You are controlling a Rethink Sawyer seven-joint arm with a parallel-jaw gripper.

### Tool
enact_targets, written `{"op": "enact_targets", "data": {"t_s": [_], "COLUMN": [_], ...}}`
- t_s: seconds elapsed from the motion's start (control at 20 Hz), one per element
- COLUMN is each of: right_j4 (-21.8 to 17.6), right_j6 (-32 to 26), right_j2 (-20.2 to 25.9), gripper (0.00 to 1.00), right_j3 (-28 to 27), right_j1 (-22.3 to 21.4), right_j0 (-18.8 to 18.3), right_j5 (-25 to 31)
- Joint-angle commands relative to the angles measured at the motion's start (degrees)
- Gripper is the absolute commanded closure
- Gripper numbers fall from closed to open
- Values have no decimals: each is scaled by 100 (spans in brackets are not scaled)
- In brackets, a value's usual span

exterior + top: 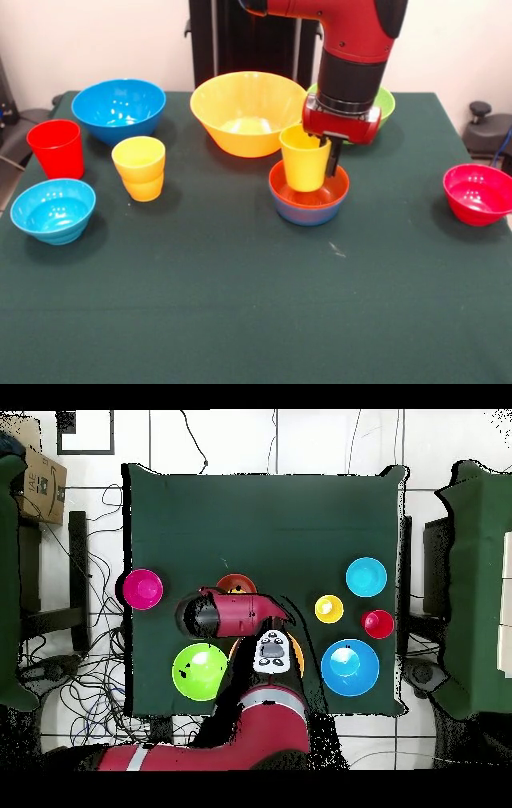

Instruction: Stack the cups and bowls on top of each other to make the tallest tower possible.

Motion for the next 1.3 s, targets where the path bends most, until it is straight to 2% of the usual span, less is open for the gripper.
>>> {"op": "enact_targets", "data": {"t_s": [0.05, 1.05, 1.1, 1.15, 1.3], "right_j4": [-415, -466, -467, -437, -411], "right_j6": [329, 427, 475, 500, 543], "right_j2": [407, 208, 104, 66, 4], "gripper": [100, 100, 100, 0, 0], "right_j3": [324, 285, 251, 244, 239], "right_j1": [191, 475, 496, 498, 495], "right_j0": [-59, 53, 147, 199, 261], "right_j5": [-547, -839, -882, -883, -886]}}
